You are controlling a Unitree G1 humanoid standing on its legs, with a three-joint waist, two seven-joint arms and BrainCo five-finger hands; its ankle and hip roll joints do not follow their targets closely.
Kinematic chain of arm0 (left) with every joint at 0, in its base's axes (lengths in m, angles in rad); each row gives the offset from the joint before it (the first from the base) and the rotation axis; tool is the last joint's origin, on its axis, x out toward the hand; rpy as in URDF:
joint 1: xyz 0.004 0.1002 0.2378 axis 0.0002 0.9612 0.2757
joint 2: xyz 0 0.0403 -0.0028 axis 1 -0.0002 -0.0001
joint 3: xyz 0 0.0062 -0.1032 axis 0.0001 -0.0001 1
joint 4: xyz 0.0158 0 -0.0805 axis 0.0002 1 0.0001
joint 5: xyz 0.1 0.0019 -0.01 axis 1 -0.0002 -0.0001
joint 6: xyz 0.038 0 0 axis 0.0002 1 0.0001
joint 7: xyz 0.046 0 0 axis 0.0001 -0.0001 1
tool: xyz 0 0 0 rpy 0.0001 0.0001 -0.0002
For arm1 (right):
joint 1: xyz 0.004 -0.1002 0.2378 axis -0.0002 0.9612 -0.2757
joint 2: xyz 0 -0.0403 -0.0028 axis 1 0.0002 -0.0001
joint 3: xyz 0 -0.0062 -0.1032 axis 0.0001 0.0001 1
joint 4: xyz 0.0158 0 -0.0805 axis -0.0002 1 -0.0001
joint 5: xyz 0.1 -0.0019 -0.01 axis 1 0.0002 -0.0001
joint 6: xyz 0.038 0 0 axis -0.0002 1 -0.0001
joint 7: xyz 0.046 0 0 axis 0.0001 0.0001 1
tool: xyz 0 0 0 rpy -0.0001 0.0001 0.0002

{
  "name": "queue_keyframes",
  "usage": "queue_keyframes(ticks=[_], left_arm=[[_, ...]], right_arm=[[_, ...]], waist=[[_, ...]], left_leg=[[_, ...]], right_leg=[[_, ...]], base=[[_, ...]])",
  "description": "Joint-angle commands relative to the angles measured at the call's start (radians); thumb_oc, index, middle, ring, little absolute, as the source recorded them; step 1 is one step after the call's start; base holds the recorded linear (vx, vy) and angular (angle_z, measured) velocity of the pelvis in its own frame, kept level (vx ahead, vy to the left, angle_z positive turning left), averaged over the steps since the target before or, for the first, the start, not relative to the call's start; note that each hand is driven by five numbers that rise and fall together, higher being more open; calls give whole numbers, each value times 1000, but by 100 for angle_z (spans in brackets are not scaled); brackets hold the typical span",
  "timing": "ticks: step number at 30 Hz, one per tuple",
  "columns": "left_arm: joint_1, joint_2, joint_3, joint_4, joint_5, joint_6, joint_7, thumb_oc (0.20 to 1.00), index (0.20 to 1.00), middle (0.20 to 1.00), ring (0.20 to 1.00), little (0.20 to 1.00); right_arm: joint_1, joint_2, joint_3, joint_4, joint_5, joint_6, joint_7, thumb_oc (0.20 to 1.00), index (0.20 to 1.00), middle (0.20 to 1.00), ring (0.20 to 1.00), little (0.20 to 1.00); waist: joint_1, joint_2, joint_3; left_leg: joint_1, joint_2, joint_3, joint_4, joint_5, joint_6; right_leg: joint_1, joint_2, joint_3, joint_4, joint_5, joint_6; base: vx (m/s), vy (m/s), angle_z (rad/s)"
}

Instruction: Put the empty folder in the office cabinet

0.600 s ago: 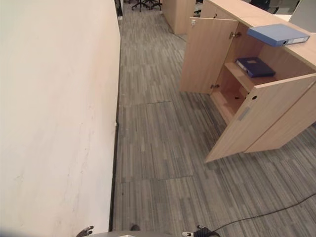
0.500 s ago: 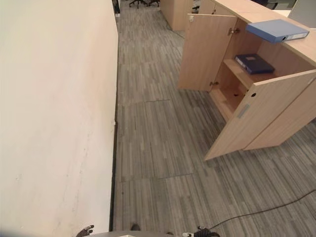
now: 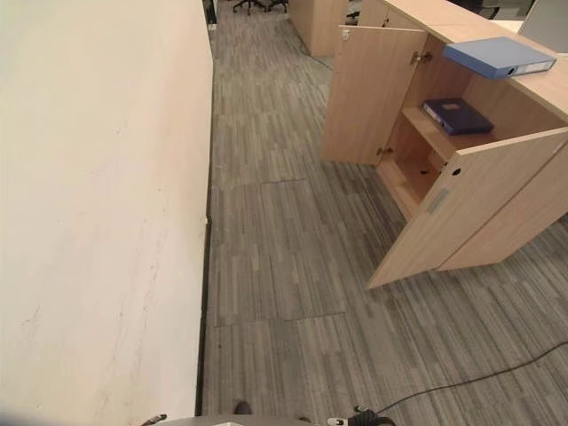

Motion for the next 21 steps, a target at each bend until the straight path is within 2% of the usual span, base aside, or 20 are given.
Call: queue_keyframes(ticks=[1, 21], left_arm=[[-56, -8, -39, 68, 28, -9, -11, 1000, 1000, 1000, 1000, 1000], [-54, -9, -43, 73, 43, -4, -3, 1000, 1000, 1000, 1000, 1000]], right_arm=[[-53, -16, 25, 40, 21, -4, 3, 1000, 1000, 1000, 1000, 1000], [-50, -16, 16, 43, 28, -3, 1, 1000, 1000, 1000, 1000, 1000]], waist=[[-5, -5, -24], [-9, -4, -24]], left_leg=[[14, 30, 7, -7, -65, -47], [20, 32, 12, -7, -70, -47]], right_leg=[[-42, -65, -38, 6, 62, 121], [-38, -63, -37, 6, 59, 120]], base=[[0, 0, 0], [0, 0, 0]])
